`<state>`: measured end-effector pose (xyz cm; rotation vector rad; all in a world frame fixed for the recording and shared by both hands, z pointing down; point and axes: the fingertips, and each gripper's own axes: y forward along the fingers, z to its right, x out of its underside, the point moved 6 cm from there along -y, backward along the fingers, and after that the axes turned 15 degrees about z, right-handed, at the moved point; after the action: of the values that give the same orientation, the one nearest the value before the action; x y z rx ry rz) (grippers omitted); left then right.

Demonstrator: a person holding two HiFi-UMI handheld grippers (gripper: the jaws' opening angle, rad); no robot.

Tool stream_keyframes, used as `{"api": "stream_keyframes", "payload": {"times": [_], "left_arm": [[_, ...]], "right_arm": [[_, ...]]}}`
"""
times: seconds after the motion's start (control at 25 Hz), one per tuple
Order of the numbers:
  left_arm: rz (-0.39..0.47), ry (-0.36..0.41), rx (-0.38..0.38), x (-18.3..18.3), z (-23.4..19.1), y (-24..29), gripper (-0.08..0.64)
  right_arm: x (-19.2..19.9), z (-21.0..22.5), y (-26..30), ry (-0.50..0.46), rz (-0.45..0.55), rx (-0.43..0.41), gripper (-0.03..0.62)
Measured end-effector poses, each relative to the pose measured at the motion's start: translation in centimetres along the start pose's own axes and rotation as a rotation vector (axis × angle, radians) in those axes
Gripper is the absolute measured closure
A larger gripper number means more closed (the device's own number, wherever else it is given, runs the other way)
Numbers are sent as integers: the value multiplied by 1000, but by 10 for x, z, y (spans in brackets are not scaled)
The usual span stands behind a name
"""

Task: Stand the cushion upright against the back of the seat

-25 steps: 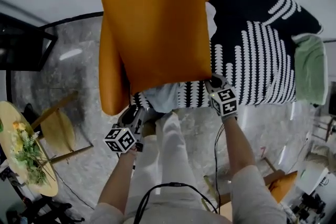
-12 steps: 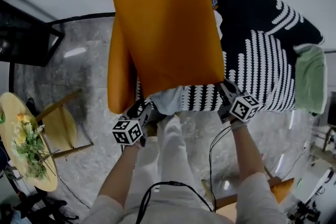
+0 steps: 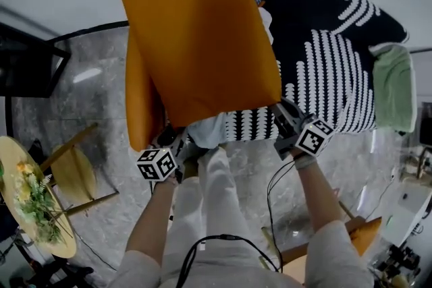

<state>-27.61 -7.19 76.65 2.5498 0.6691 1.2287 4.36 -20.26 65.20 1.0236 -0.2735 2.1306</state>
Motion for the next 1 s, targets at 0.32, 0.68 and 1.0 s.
{"api": "stream_keyframes", "payload": {"times": [0.32,0.68,1.0], "left_arm": [[87,12,167,-51,41,-41,494],[200,113,233,-114,82,-74,497],[238,129,320,-140,126,-75,497]], "right_arm": [[-38,-54,-5,9,150,-98,569],[-85,-121,-13,-2,268,-214,569],[-128,-161,-43,-32,351,-253,569]]}}
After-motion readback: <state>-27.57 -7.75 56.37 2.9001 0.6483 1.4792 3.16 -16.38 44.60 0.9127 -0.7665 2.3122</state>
